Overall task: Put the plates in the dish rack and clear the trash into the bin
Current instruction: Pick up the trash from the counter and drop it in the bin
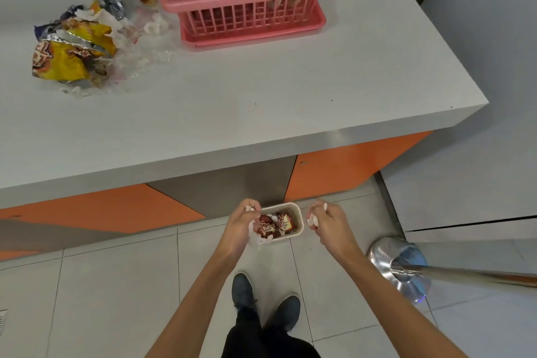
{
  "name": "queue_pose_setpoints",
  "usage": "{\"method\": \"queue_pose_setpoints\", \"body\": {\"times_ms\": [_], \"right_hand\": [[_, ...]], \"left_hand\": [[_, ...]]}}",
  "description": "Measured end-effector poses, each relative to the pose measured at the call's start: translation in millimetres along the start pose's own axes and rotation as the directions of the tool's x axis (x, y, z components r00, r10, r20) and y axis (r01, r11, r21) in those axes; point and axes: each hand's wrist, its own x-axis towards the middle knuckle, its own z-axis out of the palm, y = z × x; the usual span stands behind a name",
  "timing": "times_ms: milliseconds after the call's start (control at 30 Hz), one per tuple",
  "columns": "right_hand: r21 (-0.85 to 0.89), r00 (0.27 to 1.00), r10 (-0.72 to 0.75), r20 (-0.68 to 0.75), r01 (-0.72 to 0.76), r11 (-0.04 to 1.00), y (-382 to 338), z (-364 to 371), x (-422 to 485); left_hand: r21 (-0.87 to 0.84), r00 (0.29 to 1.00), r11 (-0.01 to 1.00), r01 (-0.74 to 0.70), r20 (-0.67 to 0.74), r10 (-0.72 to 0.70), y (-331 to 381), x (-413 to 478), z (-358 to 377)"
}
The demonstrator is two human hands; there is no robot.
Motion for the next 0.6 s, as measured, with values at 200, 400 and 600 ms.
{"method": "queue_pose_setpoints", "body": {"times_ms": [200,400,600], "right_hand": [[-0.027,0.999,0.042,0.017,-0.041,0.999,75,18,43],[-0.007,0.983,0.176,0.043,-0.176,0.984,160,49,95],[0.35,0.912,0.409,0.019,-0.389,0.852,255,89,170]], "left_hand": [[0.072,0.998,0.997,0.028,0.053,-0.032,-41,56,12],[0.137,0.993,0.99,-0.008,0.115,-0.008,-101,124,22],[0.152,0.998,0.987,0.06,0.012,-0.063,-205,211,27]]}}
